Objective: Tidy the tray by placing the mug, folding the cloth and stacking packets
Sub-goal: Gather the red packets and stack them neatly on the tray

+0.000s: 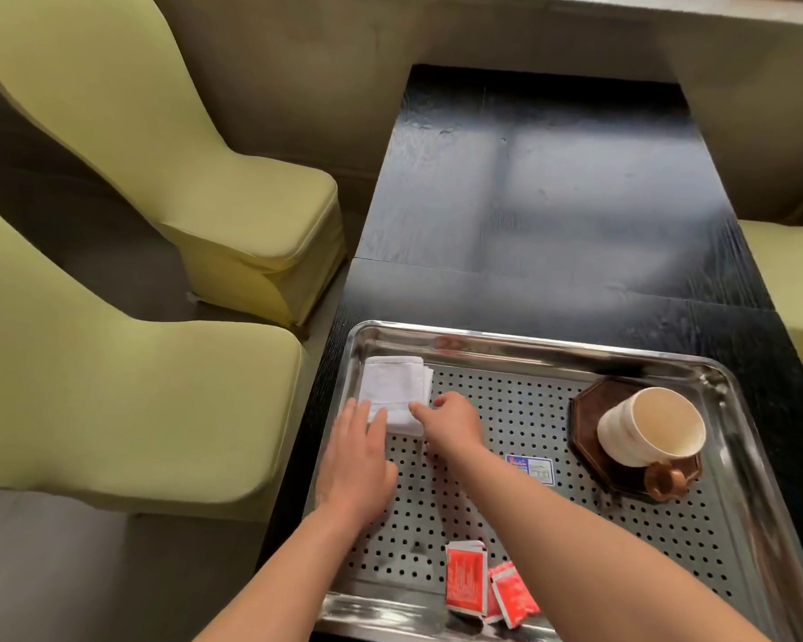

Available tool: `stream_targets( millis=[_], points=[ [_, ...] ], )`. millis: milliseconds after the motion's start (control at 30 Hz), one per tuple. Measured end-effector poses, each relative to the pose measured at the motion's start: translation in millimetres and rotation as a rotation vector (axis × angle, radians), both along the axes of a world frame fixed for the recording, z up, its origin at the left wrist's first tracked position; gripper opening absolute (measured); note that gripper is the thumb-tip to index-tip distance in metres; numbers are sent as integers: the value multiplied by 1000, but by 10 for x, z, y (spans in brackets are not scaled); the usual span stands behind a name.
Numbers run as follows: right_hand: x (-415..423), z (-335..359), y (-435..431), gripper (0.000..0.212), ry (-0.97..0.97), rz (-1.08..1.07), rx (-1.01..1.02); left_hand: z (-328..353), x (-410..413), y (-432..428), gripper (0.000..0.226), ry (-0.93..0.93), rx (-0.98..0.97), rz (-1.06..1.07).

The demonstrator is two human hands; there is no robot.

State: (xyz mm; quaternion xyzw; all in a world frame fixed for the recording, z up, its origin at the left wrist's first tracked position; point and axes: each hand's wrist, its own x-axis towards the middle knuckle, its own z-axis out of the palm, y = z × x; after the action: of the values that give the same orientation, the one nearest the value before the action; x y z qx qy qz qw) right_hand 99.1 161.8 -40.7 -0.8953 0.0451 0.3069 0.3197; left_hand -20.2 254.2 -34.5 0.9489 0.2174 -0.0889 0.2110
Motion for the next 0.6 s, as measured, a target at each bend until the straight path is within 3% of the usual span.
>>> stream_targets(
  millis=[100,233,433,600],
  points=[
    [37,-82,80,25,-11,20,-44,-35,88,-96,73,-3,-172,92],
    [86,-164,121,8,-44,35,-51,-19,187,-103,74,-67,-401,430],
    [187,-241,91,7,-107,-9,5,17,372,-51,66,-135,-525,539],
    [187,-278,28,12,-44,-161,230,8,388,-55,64,-188,-589,606]
  ],
)
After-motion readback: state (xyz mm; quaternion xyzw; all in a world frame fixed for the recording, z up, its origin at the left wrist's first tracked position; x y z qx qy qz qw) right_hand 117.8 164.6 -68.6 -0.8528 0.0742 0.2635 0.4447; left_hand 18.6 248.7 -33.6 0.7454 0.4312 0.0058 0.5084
